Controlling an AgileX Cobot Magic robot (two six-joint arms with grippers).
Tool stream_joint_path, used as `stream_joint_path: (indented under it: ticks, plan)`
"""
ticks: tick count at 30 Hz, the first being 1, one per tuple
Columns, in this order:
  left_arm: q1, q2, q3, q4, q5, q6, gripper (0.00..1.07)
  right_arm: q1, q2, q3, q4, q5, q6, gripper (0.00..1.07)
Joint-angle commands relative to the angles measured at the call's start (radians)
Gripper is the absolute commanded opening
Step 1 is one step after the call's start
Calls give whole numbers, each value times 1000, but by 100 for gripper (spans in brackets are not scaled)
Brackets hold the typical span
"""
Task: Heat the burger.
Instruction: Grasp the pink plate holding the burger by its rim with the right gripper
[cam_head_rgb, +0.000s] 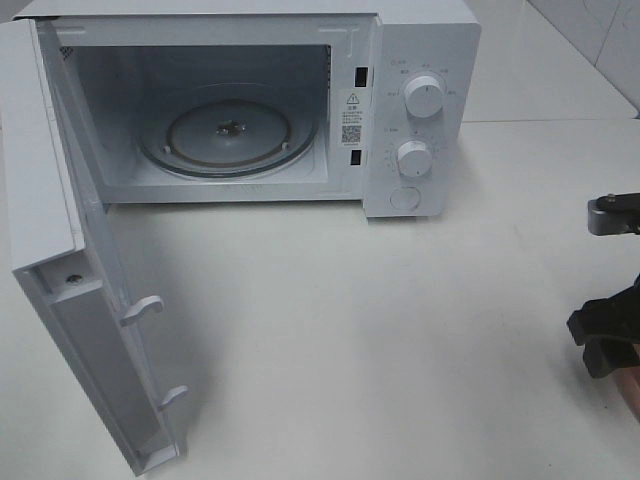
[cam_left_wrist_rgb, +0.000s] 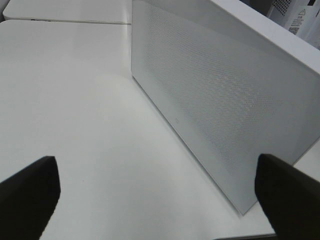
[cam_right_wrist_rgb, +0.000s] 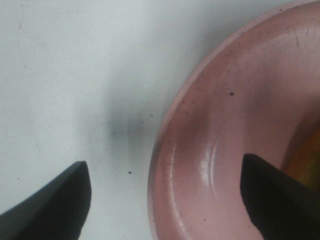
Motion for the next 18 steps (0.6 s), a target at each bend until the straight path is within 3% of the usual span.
stream_joint_path:
  ticks: [1, 18]
  plan:
    - [4, -19, 4, -1, -13, -5, 98, -6, 52, 7, -4, -26, 2, 76]
    - [4, -19, 4, -1, -13, -5, 98, -6, 158, 7, -57, -52, 58, 76]
